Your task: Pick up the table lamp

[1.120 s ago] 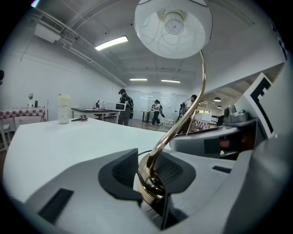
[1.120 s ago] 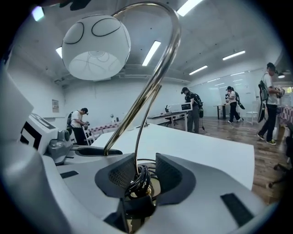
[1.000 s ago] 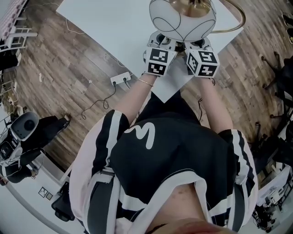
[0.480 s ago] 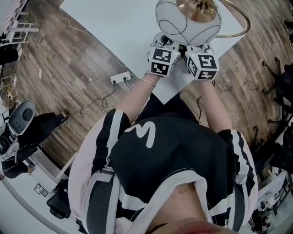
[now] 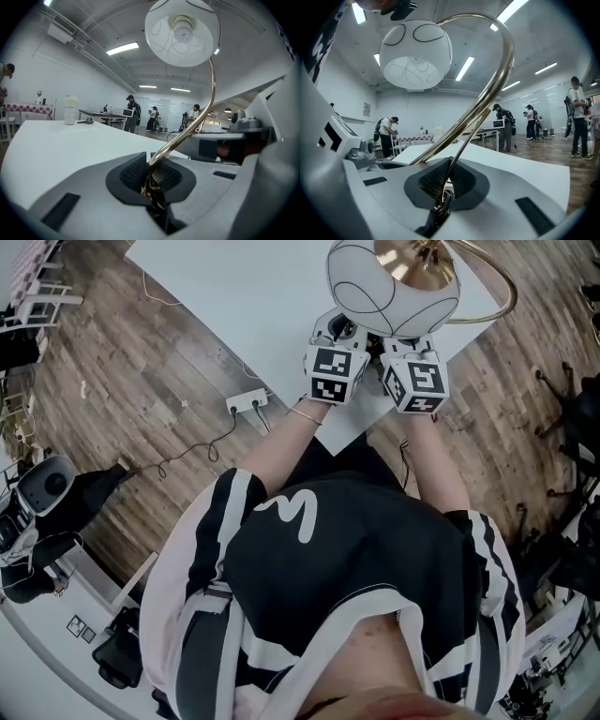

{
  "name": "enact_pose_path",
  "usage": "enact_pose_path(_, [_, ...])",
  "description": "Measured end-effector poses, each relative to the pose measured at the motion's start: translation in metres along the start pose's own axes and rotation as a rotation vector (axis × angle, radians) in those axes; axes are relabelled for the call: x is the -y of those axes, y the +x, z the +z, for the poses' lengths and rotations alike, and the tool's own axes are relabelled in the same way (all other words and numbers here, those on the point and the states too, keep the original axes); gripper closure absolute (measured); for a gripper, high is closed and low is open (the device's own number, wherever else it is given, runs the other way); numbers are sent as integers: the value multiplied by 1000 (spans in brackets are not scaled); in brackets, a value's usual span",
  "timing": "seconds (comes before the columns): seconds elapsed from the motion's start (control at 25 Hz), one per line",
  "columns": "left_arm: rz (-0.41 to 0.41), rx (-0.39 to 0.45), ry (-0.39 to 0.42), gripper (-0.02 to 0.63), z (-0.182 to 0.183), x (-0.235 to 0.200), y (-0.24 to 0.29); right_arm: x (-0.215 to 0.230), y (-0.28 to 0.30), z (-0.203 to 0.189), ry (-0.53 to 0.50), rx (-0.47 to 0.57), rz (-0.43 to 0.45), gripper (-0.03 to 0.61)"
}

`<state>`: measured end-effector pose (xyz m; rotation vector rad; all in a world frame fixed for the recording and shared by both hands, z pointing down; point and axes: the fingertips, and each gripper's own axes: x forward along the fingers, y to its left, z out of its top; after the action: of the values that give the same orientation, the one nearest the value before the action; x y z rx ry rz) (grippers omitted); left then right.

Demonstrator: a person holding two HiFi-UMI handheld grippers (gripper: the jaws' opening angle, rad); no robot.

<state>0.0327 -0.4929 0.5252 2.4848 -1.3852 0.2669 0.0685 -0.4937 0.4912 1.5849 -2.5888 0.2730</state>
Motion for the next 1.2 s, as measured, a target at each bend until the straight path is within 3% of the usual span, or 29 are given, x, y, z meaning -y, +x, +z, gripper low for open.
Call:
enact_pose_path(0.36, [18,52,-46,592,19,1,-14,-8,-12,23,42,56,-8,563])
enact_pose_path(1.2, [23,119,-41,581,65,32,-73,-37,-63,74,106,92,27,563])
